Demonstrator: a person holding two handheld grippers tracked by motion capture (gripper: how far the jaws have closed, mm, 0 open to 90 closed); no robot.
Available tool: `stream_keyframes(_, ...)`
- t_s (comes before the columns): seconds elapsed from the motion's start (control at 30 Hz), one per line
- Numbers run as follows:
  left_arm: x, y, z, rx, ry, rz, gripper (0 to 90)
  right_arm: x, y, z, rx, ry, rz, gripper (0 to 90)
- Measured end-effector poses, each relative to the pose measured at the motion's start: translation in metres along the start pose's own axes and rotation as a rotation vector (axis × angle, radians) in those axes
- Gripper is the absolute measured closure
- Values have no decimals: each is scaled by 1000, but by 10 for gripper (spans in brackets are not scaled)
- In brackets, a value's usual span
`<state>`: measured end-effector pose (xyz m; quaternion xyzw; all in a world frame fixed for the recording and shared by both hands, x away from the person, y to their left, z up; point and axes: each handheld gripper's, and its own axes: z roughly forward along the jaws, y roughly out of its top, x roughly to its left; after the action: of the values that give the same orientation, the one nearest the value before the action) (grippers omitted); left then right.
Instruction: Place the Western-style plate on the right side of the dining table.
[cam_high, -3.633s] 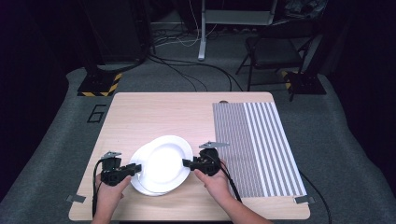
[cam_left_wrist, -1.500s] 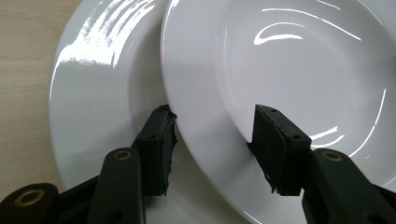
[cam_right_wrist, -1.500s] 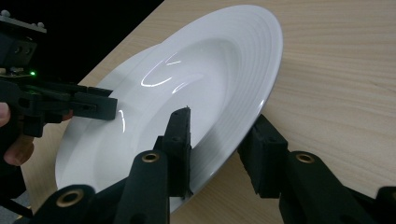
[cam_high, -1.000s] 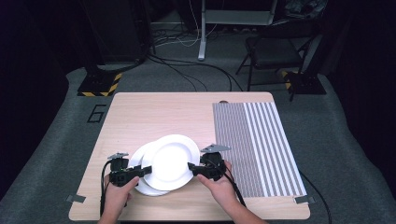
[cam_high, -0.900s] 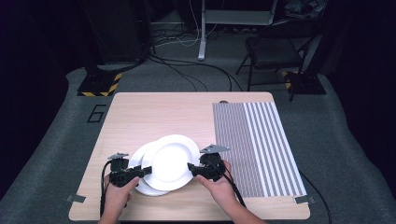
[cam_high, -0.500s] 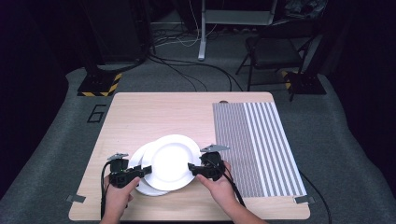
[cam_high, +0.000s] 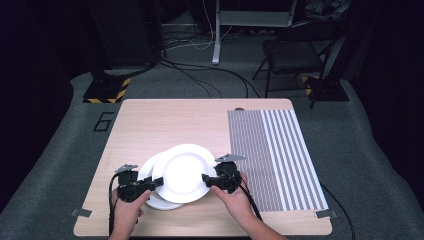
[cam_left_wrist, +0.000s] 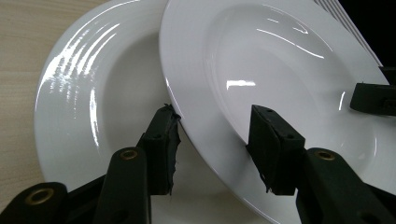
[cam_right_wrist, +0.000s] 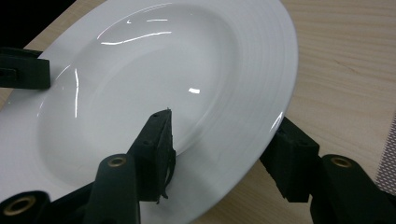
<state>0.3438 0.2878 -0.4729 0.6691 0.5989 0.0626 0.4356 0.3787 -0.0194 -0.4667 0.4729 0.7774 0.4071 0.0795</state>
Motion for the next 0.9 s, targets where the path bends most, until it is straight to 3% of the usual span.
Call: stream_keyframes(0.9, -5, 6, -5, -40, -15, 1, 540, -1, 1, -7, -38, 11, 17, 460)
